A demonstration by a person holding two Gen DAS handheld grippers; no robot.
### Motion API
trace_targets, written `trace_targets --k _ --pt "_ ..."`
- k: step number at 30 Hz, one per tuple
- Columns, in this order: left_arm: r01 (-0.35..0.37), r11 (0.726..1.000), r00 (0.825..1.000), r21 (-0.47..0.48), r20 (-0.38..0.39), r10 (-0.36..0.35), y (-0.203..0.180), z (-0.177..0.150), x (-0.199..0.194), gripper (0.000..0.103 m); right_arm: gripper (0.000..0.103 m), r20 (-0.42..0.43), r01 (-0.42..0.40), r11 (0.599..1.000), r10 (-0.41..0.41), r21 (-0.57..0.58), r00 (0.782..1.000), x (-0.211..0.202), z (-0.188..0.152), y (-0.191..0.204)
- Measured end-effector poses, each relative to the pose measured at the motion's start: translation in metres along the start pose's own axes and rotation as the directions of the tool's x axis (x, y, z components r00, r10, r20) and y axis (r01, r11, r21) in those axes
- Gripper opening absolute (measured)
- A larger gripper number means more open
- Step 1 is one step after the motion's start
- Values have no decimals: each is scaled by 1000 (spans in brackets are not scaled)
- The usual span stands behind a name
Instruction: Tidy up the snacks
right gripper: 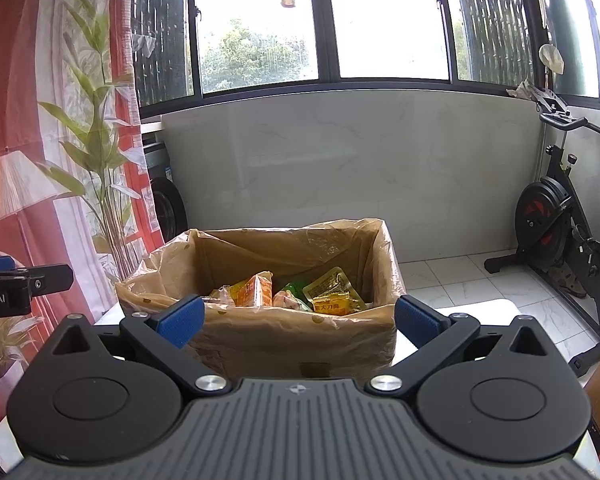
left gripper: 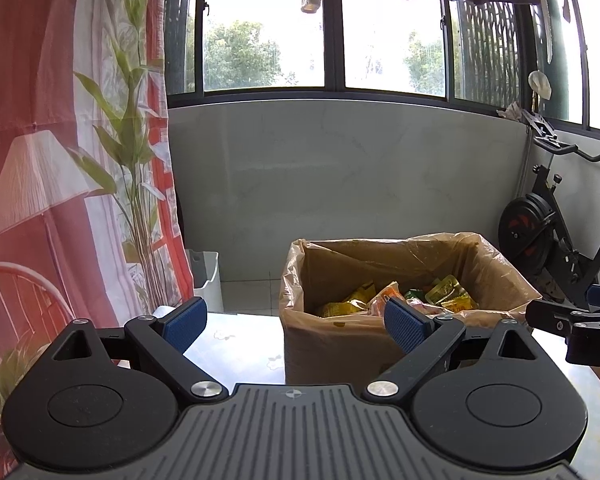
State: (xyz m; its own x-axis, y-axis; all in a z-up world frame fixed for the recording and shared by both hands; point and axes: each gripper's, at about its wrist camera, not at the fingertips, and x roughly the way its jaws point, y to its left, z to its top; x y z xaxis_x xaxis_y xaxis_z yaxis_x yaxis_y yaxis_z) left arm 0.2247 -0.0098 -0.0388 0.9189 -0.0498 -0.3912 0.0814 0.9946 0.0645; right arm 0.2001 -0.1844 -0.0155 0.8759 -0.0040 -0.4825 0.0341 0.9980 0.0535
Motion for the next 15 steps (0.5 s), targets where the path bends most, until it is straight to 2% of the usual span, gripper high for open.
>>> trace_targets --k 15 --pt "1 1000 1000 -18 -16 -1 4 -2 2 97 103 -6 6 1000 -5 3 1000 -1 -4 -1"
